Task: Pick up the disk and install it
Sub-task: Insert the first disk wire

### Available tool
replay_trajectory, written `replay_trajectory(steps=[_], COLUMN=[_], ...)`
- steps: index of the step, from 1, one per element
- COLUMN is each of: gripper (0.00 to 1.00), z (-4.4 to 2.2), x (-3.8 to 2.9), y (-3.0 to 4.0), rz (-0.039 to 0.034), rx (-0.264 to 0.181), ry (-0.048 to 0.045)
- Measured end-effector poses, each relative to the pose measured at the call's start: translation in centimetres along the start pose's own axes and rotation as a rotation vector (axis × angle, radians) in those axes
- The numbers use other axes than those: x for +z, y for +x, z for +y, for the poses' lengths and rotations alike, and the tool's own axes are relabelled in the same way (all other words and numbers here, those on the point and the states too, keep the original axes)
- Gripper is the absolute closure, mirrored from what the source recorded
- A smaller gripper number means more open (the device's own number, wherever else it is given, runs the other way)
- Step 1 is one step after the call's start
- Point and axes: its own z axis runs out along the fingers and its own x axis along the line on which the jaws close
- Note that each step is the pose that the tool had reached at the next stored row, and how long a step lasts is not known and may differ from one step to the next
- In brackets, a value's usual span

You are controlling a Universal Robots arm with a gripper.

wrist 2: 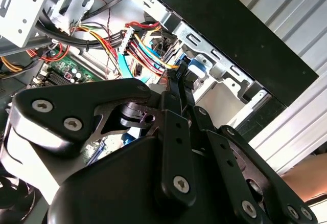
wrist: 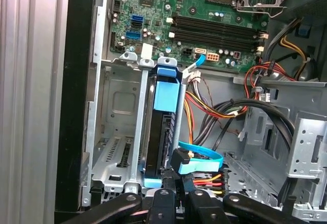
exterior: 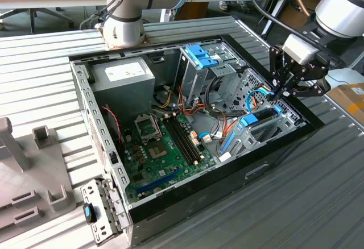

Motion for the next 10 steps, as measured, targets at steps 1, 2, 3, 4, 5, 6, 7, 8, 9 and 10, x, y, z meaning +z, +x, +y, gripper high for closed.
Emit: replay_trajectory(steps=[1, 2, 3, 4, 5, 6, 7, 8, 9, 10], gripper=[0.84, 0.84, 0.84, 0.84, 0.84, 0.84, 0.84, 0.84, 0.84, 0.84], z=[0.00, 0.00, 0.00, 0.00, 0.00, 0.01, 0.02, 0.03, 0.03, 0.04], x=[0.01, 0.01, 0.01, 0.02, 0.02, 0.02, 0.03, 0.02, 0.01, 0.01], y=[0.00, 0.00, 0.00, 0.01, 0.06, 0.11, 0.21, 0.26, 0.29, 0.33], rz=[-0.0045, -0.0095, -0.0128, -0.0182, -0.0278, -0.0340, -0.0442, -0.0452, -0.0451, -0.0452], rx=[0.001, 0.001, 0.001, 0.002, 0.003, 0.003, 0.004, 0.005, 0.005, 0.005], ry=[-0.0015, -0.0023, -0.0027, -0.0023, -0.0013, -0.0006, 0.0000, -0.0002, -0.0003, -0.0003])
